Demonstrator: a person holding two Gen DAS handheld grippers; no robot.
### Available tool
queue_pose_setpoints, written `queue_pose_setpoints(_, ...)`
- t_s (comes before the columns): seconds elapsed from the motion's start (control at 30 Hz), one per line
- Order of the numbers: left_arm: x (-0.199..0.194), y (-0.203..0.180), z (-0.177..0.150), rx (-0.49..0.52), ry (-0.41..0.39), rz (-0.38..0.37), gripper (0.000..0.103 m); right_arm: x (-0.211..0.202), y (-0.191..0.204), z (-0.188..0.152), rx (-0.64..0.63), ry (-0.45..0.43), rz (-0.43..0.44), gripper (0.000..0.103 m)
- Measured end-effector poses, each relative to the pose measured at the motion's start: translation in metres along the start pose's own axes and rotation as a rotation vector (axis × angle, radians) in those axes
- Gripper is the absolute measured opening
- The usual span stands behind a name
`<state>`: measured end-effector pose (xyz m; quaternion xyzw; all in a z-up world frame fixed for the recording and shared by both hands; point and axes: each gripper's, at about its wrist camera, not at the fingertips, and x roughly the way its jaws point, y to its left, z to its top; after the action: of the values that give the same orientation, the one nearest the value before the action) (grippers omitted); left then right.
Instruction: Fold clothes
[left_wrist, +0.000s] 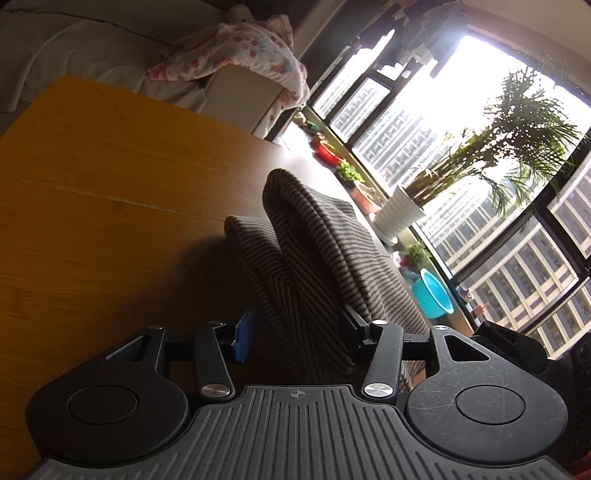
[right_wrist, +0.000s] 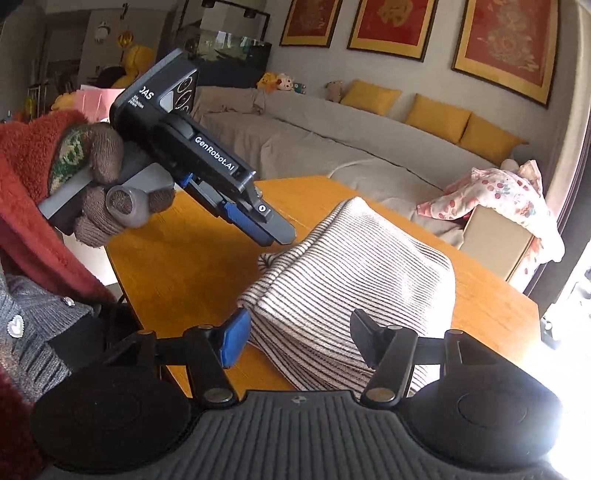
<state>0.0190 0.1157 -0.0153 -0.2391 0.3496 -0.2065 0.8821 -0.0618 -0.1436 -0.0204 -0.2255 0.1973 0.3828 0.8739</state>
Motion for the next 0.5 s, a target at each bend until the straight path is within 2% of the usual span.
queue_pose_setpoints(0.17,-0.005,0.0,0.002,-0.003,-0.017,-0.01,0.054,0.009,0.004,-0.01,-0.002,0.001,-0.064,0.061)
queue_pose_setpoints(0.23,-0.003,-0.003,0.003,0.005,-0.01,-0.018,0.052,0.016,0.01,-0.009,-0.015,-0.029,-0.086,0.06)
queue_pose_setpoints(0.3,0.001,-0.007,0.003,0.019,0.0,-0.026,0.051,0.019,0.009,-0.002,0.025,-0.083,-0.091,0.054)
queue_pose_setpoints(0.33,0.002,-0.009,0.002,0.027,0.005,-0.031,0.049,0.019,0.006,0.004,0.074,-0.112,-0.092,0.043)
queue_pose_setpoints(0.4,0.003,-0.011,0.001,0.04,0.012,-0.044,0.044,0.021,-0.012,0.01,0.239,-0.165,-0.094,0.039)
queue_pose_setpoints(0.5,0.006,-0.013,-0.003,0.044,0.027,-0.065,0.04,0.031,-0.046,0.009,0.507,-0.172,-0.034,0.028)
